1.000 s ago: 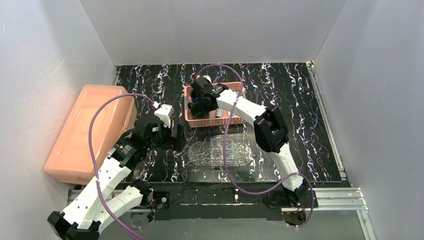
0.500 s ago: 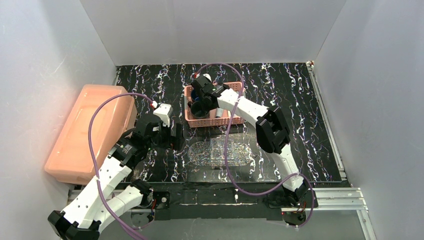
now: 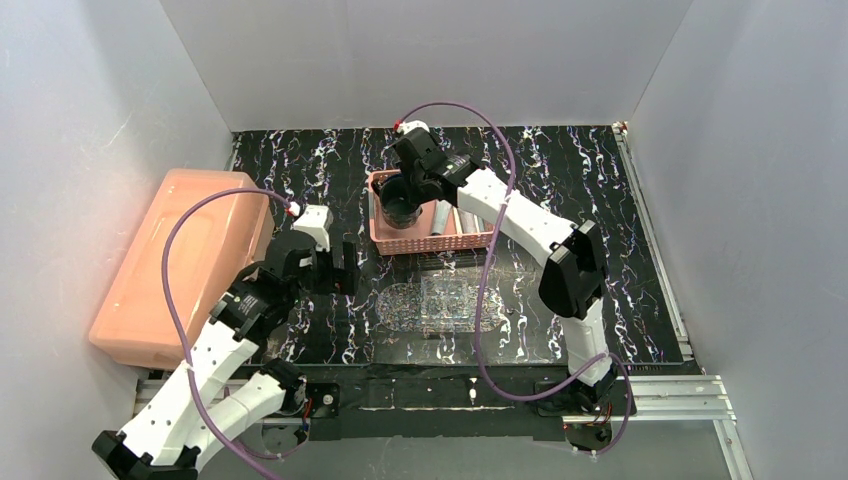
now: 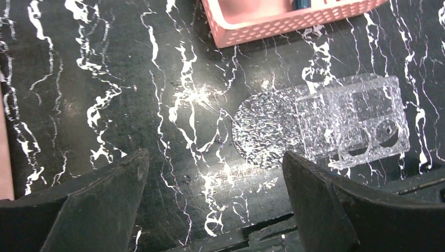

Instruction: Prepare toiletry sets of a toothbrush and toothpaste on the tray

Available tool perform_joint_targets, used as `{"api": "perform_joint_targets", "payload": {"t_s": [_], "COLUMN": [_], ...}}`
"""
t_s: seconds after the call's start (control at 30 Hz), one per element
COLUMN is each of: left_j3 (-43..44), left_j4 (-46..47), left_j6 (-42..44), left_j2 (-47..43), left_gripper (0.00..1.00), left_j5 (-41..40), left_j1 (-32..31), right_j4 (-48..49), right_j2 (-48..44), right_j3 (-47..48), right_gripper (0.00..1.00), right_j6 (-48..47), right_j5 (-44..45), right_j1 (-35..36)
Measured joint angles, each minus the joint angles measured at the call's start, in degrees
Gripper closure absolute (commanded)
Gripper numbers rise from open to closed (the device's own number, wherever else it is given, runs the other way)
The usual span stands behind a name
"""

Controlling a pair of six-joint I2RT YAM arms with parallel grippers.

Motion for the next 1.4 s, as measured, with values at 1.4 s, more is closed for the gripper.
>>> {"api": "perform_joint_targets", "payload": {"t_s": [1.4], "left_j3": [-0.02], "left_j4": [-2.38], "left_j6": [-4.72], "left_j2": [-10.91], "left_gripper": [0.02], "left_j5": [-21.99], "left_j1": [3.96], "right_j4": [-2.27], "right_j2": [-5.4], "right_j3": [-10.03], "right_gripper": [0.99], "right_j6": [-42.84], "right_j5": [-29.73], "right_j1": [11.56]}}
